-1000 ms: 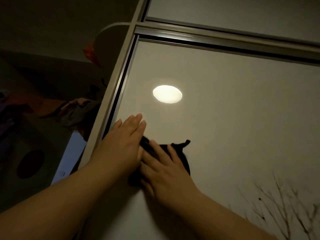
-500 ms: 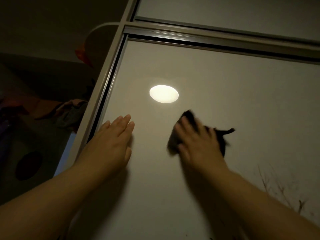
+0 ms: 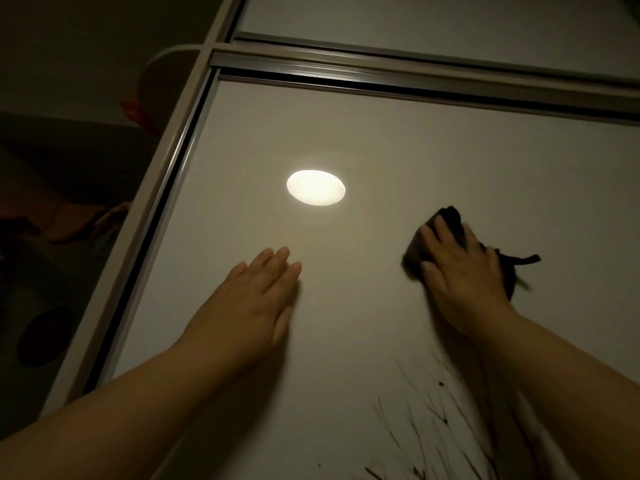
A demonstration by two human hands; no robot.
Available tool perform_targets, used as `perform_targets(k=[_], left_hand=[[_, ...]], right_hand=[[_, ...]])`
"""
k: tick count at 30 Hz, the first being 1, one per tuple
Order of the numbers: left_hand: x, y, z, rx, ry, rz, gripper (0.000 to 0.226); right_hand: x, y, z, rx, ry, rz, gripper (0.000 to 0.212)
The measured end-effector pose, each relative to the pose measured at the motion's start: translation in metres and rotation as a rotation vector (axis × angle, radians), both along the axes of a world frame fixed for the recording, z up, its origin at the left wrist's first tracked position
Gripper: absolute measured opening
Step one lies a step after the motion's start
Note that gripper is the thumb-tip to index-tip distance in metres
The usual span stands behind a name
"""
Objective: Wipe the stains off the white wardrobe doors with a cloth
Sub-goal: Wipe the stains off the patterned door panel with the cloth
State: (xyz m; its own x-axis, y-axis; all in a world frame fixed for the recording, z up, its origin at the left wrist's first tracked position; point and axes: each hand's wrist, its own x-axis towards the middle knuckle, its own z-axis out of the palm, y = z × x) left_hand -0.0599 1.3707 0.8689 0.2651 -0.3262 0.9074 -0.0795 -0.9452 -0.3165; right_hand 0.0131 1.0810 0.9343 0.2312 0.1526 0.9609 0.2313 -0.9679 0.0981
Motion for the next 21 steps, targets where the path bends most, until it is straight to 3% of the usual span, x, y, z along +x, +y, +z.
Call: perform_targets(k=[4,10,13,18,21], left_hand=[[0.015,-0.039,0.001,-0.005,0.039,0.004,0.07],[0.028,-0.051,-0.003,-0.006,0.04,0.087,0.072],[0.023,-0.05,-0.002,0.001,0.041,0.106,0.075],[0.022,-0.085,0.004,-0.061,0.025,0.118,0.076],[0.027,-0.108,0.004,-0.059,-0.016,0.104,0.073]], right_hand=[[-0.005,0.029,-0.044,-0.227,-0.093,0.034,0.059],[0.012,-0.041,-0.087,-0.508,-0.099,0.059,0.053],[0.017,-0.083,-0.057,-0.409,-0.06,0.008,0.052],[0.008,-0.072,0.006,-0.015,-0.01,0.026,0.053],[0.002,-0.031,-0.019,-0.209,-0.015,0.046,0.056]])
